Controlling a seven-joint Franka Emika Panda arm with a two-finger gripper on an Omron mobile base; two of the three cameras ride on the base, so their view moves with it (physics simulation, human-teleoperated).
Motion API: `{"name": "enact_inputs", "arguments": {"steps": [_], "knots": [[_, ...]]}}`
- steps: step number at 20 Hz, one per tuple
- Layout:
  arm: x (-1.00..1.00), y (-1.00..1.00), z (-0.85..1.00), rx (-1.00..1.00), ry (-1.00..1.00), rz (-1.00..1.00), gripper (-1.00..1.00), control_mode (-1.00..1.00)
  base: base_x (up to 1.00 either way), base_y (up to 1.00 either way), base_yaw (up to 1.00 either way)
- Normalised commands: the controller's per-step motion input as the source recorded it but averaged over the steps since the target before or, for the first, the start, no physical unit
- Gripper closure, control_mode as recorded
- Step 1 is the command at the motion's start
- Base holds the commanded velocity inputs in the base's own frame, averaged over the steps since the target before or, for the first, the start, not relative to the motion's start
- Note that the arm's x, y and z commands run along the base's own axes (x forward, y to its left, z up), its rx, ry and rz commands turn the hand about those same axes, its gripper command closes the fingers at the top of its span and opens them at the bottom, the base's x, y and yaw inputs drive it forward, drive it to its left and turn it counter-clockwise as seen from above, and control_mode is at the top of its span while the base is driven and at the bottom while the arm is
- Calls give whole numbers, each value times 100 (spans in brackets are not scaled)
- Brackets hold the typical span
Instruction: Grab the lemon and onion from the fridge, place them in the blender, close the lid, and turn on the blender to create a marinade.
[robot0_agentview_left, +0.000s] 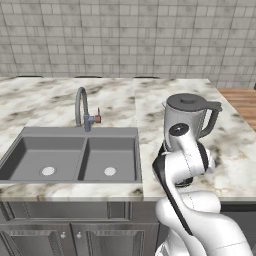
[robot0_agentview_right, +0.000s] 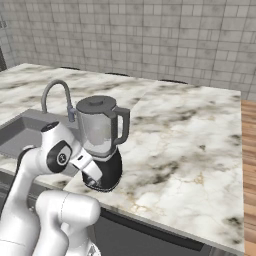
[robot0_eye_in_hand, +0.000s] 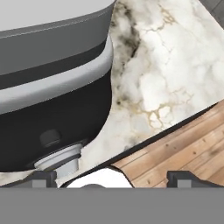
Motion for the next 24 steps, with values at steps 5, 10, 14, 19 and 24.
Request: {"name": "enact_inputs", "arguments": {"steps": [5, 10, 14, 19, 24], "knots": [[0, -2, -36, 0, -14, 6, -100, -100, 0, 0, 0], [0, -10, -39, 0, -12, 6, -100, -100, 0, 0, 0], [-2, -17, -41, 0, -11, 5, -100, -100, 0, 0, 0], [-1, -16, -38, 0, -10, 4, -100, -100, 0, 0, 0], [-20, -29, -42, 0, -10, 2, -100, -100, 0, 0, 0]]}}
